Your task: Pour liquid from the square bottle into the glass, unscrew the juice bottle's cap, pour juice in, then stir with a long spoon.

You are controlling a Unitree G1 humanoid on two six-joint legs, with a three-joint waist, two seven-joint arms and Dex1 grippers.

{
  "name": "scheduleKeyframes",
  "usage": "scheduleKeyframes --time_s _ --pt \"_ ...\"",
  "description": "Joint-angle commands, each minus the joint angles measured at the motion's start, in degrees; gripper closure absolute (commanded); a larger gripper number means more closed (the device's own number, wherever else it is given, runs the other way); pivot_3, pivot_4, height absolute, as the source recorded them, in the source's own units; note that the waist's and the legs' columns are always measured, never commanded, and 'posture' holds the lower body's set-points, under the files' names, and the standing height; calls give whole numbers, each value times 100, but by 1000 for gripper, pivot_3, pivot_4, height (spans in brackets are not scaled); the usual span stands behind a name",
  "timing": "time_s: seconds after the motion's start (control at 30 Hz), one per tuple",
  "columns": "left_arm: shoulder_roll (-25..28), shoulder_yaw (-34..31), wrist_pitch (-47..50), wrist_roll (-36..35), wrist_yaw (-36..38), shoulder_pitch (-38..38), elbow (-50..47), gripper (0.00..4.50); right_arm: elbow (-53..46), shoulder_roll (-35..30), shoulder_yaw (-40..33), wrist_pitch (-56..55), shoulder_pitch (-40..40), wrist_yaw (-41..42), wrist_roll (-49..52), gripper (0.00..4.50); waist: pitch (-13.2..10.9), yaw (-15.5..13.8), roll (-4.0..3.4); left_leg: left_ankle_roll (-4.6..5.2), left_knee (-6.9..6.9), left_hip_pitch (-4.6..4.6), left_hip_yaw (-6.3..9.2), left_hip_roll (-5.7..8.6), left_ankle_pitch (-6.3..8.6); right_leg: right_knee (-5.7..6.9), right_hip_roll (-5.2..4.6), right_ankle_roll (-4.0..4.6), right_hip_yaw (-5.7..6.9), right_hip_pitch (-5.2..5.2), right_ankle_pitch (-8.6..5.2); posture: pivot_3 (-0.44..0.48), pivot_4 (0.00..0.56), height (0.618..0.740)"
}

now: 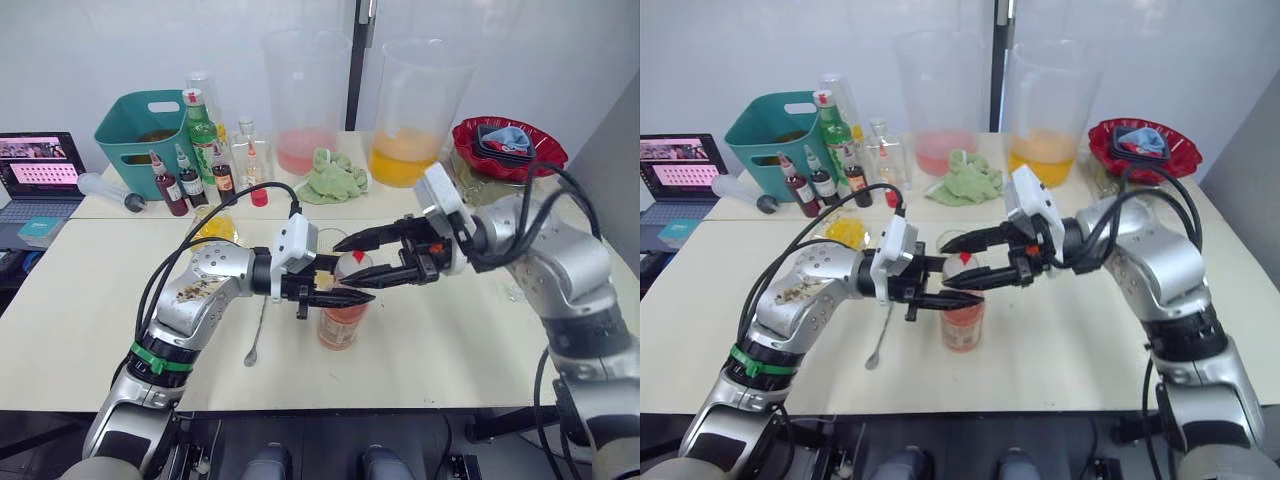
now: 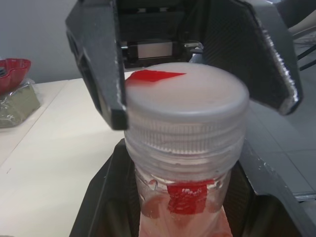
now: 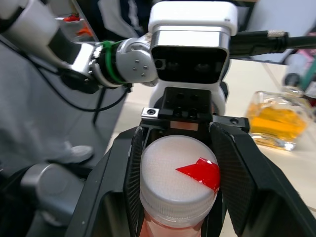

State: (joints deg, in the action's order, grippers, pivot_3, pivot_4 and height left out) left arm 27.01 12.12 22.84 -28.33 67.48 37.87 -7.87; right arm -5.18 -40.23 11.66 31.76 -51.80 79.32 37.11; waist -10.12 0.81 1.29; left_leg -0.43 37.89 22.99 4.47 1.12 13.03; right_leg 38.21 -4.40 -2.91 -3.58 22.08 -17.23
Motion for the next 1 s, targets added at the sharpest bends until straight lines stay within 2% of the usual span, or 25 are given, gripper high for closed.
scheduleKeyframes --time_s 0.03,0.07,0.23,0.27,0.5,0.63,0.87,1.0 --pt "119 65 136 120 -20 -165 -29 2874 457 -124 -27 -97 -360 727 -91 2361 0 -6 0 0 0 3 0 -1 0 0 -2 0 0 3 0 0 150 740" --pt "100 77 143 116 -46 -173 -43 2874 472 -176 -111 19 -478 802 4 1827 0 -10 0 0 0 7 1 -1 0 0 -4 -1 0 6 0 0 150 740" --pt "23 94 147 116 -88 -181 -32 2874 46 -337 -591 419 -313 403 220 120 0 -13 0 1 0 19 3 0 1 -1 -6 -2 2 17 2 0 150 740" --pt "-3 100 138 117 -78 -166 0 2874 -148 -355 -724 490 -174 211 249 37 0 -13 0 1 0 19 3 -1 1 -1 -5 -2 2 17 2 0 150 740" --pt "-147 179 12 176 69 5 272 2874 -1679 -293 -1420 1056 786 -1595 273 37 0 -45 0 1 0 21 4 0 1 0 -8 -2 1 17 2 0 150 740" --pt "-216 217 -96 218 161 98 452 2874 -2559 -192 -1690 1556 1317 -2468 667 37 0 -64 0 1 0 22 4 1 1 -2 -9 -4 1 15 3 0 150 740" --pt "-327 261 -193 259 264 196 624 2874 -3216 46 -1753 2094 1626 -3826 934 37 0 -86 0 0 1 20 3 3 0 -3 -8 -5 -1 12 4 0 150 740" --pt "-345 254 -218 281 298 211 648 2874 -3363 64 -1677 2291 1727 -4182 1090 1180 0 -91 0 0 1 21 3 5 0 -4 -8 -6 -1 12 4 0 150 740"
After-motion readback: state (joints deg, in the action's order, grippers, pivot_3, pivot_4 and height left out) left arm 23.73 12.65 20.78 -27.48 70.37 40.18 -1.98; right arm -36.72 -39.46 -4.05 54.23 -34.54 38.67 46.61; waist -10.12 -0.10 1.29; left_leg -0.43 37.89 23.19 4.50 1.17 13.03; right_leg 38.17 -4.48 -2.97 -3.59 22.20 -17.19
